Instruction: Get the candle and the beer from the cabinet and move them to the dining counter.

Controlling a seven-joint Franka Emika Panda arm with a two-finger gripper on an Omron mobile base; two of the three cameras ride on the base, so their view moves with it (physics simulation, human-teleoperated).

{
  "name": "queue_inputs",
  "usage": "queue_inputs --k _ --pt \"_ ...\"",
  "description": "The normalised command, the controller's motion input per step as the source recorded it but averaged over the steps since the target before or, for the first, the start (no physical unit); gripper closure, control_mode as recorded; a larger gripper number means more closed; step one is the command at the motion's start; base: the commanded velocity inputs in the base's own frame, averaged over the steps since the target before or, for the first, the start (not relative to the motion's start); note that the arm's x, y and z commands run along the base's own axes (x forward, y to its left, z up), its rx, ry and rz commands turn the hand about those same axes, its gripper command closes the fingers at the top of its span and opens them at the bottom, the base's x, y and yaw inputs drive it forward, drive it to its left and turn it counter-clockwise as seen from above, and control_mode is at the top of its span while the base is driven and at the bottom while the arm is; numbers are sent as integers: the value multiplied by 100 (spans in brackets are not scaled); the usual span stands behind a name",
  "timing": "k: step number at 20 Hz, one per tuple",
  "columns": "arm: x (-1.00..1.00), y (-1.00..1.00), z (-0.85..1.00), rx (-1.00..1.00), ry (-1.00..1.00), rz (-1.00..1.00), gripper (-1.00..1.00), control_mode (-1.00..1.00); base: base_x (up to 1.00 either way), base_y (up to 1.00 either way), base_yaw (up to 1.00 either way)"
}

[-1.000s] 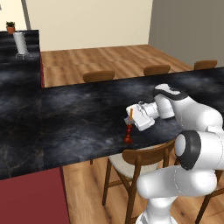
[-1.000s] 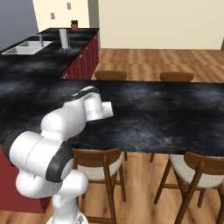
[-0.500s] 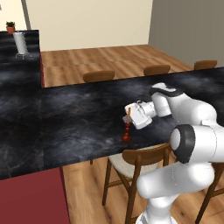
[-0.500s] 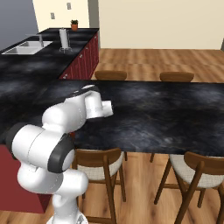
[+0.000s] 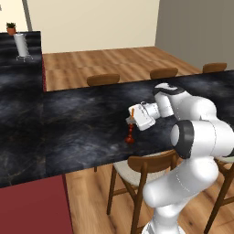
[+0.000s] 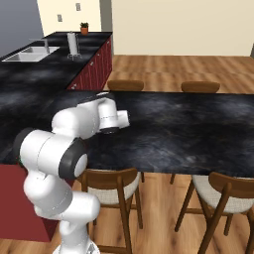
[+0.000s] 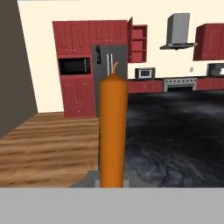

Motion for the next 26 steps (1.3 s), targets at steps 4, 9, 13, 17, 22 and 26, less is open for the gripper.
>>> queue_inputs --k 4,9,13,17,22,26 --pt "33 0 0 0 -1 0 100 -100 0 0 0" --pt "28 0 -13 0 0 0 100 -100 0 0 0" --pt "16 0 -29 0 0 0 100 -100 0 0 0" --pt "11 0 -31 0 0 0 100 -100 0 0 0" --pt "1 0 -25 0 0 0 100 -100 0 0 0" --pt "1 0 -13 0 0 0 100 -100 0 0 0"
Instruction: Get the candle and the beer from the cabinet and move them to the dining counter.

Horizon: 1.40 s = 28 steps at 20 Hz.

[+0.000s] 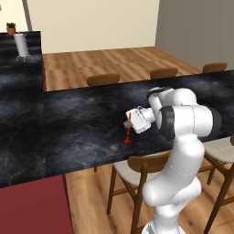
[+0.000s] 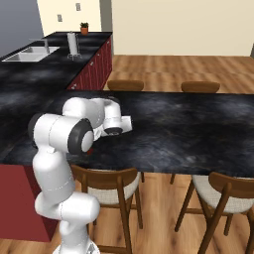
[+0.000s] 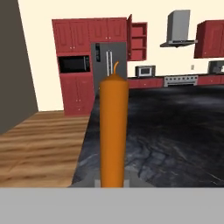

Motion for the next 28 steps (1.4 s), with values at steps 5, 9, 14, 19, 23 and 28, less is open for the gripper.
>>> queue_inputs --k 5,9,14,19,23,28 --pt "19 0 -6 0 0 0 100 -100 0 0 0" --pt "32 0 0 0 -1 0 100 -100 0 0 0" --pt "36 0 0 0 0 0 100 -100 0 0 0" --pt "32 0 -6 0 0 0 100 -100 0 0 0" --pt "21 2 -19 0 0 0 100 -100 0 0 0" --pt "11 6 -28 0 0 0 100 -100 0 0 0"
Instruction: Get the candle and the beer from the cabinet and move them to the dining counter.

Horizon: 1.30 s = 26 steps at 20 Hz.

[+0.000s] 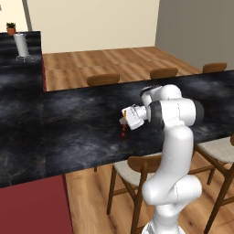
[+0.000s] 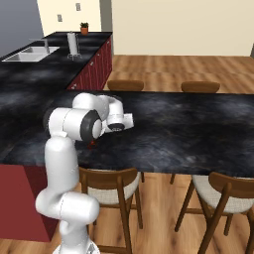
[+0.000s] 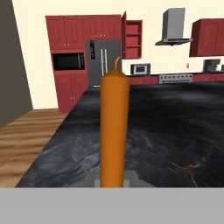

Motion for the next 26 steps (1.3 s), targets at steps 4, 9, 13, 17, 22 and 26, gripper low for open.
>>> queue_inputs --k 4,9,13,17,22,26 --pt "9 7 -30 0 0 0 100 -100 0 0 0" --pt "5 3 -14 0 0 0 100 -100 0 0 0" --pt "0 0 0 0 0 0 100 -100 0 0 0" --pt "0 0 0 0 0 0 100 -100 0 0 0" --pt "0 0 0 0 0 0 100 -100 0 0 0" --pt "0 0 0 0 0 0 100 -100 0 0 0"
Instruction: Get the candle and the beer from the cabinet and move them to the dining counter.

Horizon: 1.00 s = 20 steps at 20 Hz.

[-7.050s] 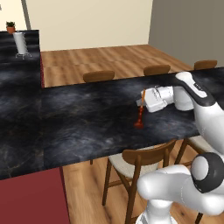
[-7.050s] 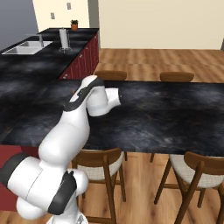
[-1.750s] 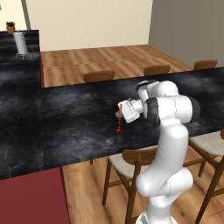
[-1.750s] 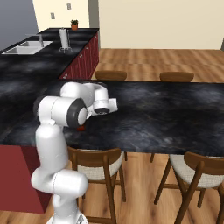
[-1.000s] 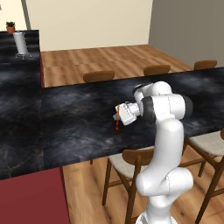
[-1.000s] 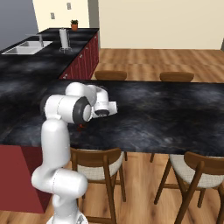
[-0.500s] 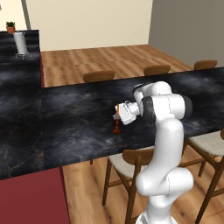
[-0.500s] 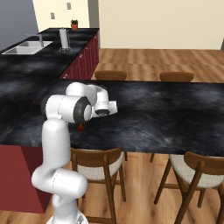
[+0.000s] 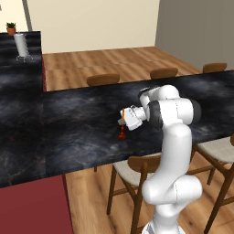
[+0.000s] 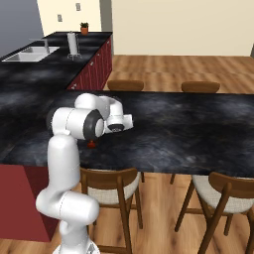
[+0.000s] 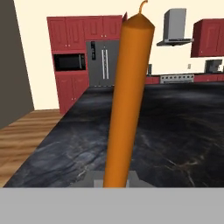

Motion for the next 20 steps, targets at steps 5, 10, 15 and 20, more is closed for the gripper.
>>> queue_inputs --k 5,10,15,20 --pt "0 0 0 0 0 0 -100 -100 0 0 0" --pt "0 0 0 0 0 0 -100 -100 0 0 0" --pt "0 0 2 0 0 0 -100 -100 0 0 0" --pt "0 0 19 0 0 0 -100 -100 0 0 0"
